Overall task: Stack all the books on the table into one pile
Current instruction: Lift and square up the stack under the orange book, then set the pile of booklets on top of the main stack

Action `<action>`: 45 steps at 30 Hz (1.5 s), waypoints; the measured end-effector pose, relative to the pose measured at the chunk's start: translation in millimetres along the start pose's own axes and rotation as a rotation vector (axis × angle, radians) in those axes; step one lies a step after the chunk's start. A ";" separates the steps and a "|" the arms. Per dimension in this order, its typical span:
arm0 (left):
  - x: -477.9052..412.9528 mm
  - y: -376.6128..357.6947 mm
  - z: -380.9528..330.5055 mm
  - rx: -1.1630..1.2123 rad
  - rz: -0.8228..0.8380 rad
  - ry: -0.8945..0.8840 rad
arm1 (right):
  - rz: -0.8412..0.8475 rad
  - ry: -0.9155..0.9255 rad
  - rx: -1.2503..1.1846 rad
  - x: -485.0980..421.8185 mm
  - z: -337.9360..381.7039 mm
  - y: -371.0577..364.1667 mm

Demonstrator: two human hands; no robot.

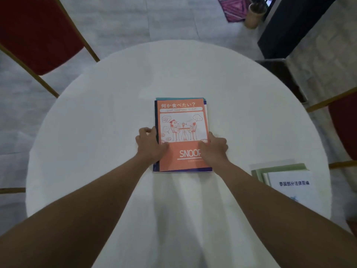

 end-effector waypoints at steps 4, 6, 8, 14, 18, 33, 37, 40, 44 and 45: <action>-5.0 4.0 -7.6 -0.016 0.097 0.046 | 0.058 -0.003 0.051 1.4 0.0 0.2; -4.4 7.3 -12.5 -0.027 0.112 0.052 | 0.081 0.012 0.061 3.9 -1.8 2.4; -2.7 9.7 -15.6 -0.068 0.130 0.048 | 0.102 0.022 0.076 6.7 -3.7 4.7; 0.2 29.4 -27.4 -0.144 0.204 0.000 | 0.181 0.063 0.158 13.9 -10.9 22.4; 13.9 30.6 -46.7 -0.138 0.148 -0.070 | 0.155 0.097 0.149 20.3 -28.8 44.5; 140.9 -104.5 -158.5 -0.340 0.345 -0.313 | -0.132 0.049 0.198 52.4 -193.8 174.2; 171.1 -157.8 -175.1 -0.350 0.473 -0.288 | -0.095 -0.096 0.185 64.3 -244.2 194.2; 192.1 -191.2 -184.5 -0.261 0.539 -0.191 | -0.009 -0.168 0.145 69.7 -271.0 195.0; 207.1 -212.8 -196.0 -0.086 0.417 0.009 | 0.026 -0.174 0.024 65.4 -284.5 194.7; 208.7 -214.2 -197.9 -0.018 0.391 0.069 | 0.040 -0.186 -0.012 62.7 -285.7 195.8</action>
Point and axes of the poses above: each hand's wrist, its own x-axis away from the middle knuckle, its own y-axis out of the back of the hand, z = x × y, the point moved 1 cm from there along -x, towards the middle knuckle, and after that the axes turned 1 degree about -y, right-handed, at the moved point
